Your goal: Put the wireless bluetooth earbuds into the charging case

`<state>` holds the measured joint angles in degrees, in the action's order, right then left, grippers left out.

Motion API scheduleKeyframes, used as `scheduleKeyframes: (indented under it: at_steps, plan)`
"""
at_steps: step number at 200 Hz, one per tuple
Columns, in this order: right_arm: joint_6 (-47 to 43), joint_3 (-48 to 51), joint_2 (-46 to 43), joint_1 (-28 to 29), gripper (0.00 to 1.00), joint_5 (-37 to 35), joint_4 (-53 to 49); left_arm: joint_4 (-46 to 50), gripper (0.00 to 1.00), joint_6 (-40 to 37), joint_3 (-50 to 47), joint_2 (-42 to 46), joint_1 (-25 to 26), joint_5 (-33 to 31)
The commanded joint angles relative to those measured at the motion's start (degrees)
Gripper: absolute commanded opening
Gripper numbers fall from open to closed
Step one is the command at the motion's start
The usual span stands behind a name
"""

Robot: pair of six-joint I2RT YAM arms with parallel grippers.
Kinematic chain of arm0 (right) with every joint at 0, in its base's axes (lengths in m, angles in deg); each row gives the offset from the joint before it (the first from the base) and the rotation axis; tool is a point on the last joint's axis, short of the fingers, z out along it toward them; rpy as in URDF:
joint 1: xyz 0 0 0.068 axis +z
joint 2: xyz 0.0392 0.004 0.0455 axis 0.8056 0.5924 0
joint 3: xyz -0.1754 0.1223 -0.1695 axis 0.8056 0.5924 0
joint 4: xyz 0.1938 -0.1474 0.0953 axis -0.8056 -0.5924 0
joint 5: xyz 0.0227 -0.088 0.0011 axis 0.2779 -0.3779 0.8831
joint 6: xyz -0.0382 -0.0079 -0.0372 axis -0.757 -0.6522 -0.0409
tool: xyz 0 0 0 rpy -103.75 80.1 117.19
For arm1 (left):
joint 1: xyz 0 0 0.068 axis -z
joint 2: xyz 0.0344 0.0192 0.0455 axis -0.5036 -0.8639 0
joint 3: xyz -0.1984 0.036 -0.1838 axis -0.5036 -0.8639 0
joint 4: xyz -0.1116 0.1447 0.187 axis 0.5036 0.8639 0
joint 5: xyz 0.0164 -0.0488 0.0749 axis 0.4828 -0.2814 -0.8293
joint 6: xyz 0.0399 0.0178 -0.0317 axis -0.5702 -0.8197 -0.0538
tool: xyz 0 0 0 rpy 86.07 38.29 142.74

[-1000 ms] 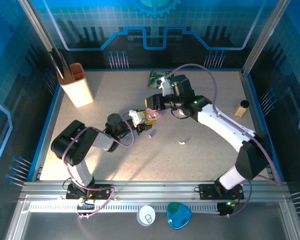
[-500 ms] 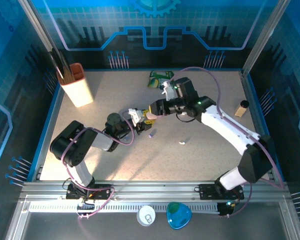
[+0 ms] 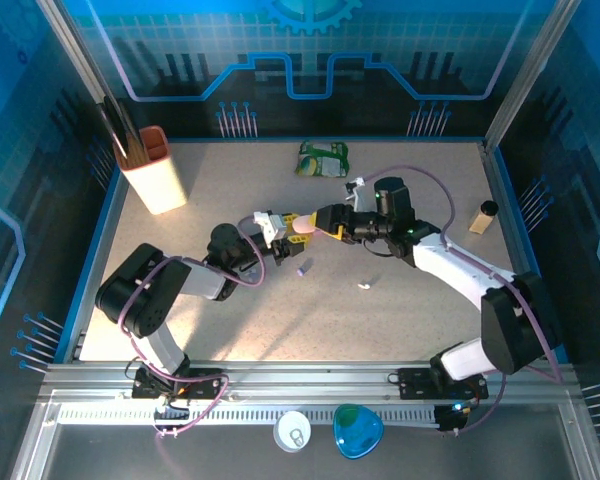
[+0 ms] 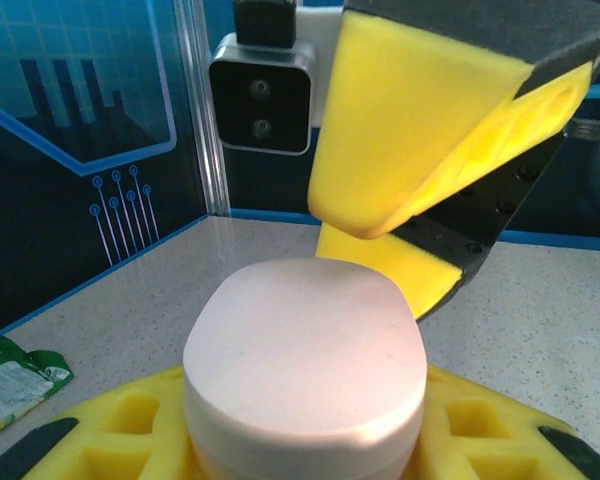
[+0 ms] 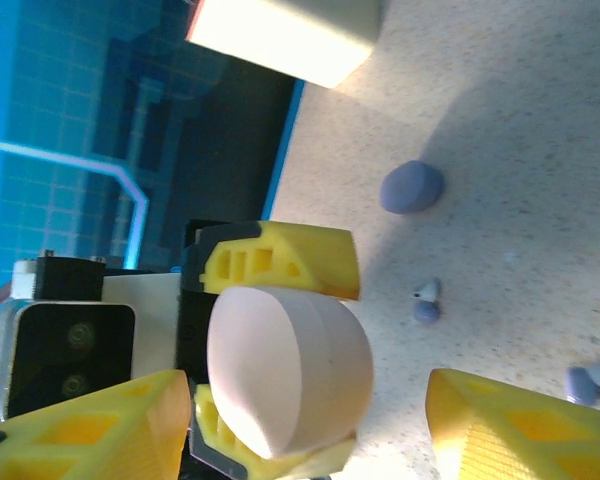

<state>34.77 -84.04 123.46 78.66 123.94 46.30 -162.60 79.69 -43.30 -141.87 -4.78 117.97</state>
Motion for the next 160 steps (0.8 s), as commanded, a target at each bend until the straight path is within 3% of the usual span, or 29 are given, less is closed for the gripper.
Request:
scheduleKeyframes:
  at_steps: [1, 37, 76, 86, 98, 112, 125, 160]
  plan:
    - [6.3, 0.3, 2.1, 1.0, 0.61, 5.8, 11.2, -2.1, 0.19, 1.4, 1.0, 1.7, -0.2, 1.7]
    - [7.0, -0.2, 3.2, 1.6, 0.47, 6.7, 12.2, -2.2, 0.19, 0.8, 0.5, 1.4, -0.2, 1.1]
    - [5.9, 0.1, 2.9, 1.3, 0.21, 5.1, 10.3, -2.1, 0.2, -0.1, -0.3, 1.3, -0.2, 0.4]
    - [5.8, 0.2, 2.8, 1.3, 0.19, 4.8, 10.2, -2.1, 0.23, -0.3, -0.5, 1.3, -0.3, 0.1]
    - [5.3, 0.3, 2.6, 1.1, 0.2, 4.2, 9.5, -2.0, 0.32, 0.5, -0.6, 1.6, -0.3, 0.3]
    - [4.1, 0.6, 2.1, 0.4, 0.2, 2.6, 8.0, -1.8, 0.53, 2.1, -0.7, 2.1, -0.8, 1.2]
    - [2.4, 1.5, 1.2, -0.8, 0.2, -0.5, 6.0, -0.7, 0.64, 2.7, -1.0, 2.8, -1.8, 1.5]
    - [-6.0, 4.8, -0.4, -4.9, 0.22, -12.8, -8.0, 0.3, 0.77, 4.1, -3.7, 5.4, -5.3, 0.7]
